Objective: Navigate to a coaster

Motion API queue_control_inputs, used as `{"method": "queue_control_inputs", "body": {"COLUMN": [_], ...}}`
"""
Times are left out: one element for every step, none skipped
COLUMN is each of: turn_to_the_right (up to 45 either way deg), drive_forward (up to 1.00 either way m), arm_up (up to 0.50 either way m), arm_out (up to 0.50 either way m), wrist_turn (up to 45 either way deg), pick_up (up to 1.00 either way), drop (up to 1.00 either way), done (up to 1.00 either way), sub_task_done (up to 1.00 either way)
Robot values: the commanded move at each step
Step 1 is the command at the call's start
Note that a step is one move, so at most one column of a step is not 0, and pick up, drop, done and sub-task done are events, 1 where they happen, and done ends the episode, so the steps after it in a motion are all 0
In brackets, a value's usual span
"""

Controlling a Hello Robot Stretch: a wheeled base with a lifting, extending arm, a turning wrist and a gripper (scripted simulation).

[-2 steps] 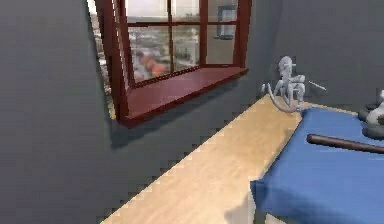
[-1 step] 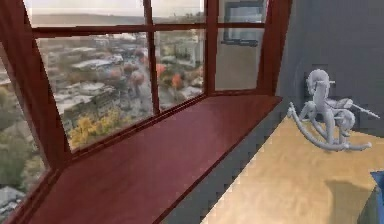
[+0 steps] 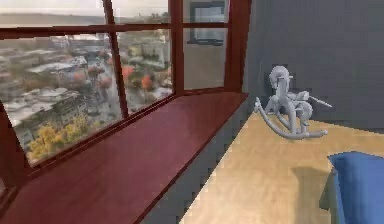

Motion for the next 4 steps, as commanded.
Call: {"method": "queue_control_inputs", "body": {"turn_to_the_right": [0.0, 27.0, 0.0, 6.0], "drive_forward": [0.25, 0.0, 1.0, 0.0], "arm_up": [0.0, 0.0, 0.0, 0.0], "arm_out": [0.0, 0.0, 0.0, 0.0], "wrist_turn": [0.0, 0.0, 0.0, 0.0], "pick_up": [0.0, 0.0, 0.0, 0.0], "drop": [0.0, 0.0, 0.0, 0.0], "done": [0.0, 0.0, 0.0, 0.0], "sub_task_done": [0.0, 0.0, 0.0, 0.0]}}
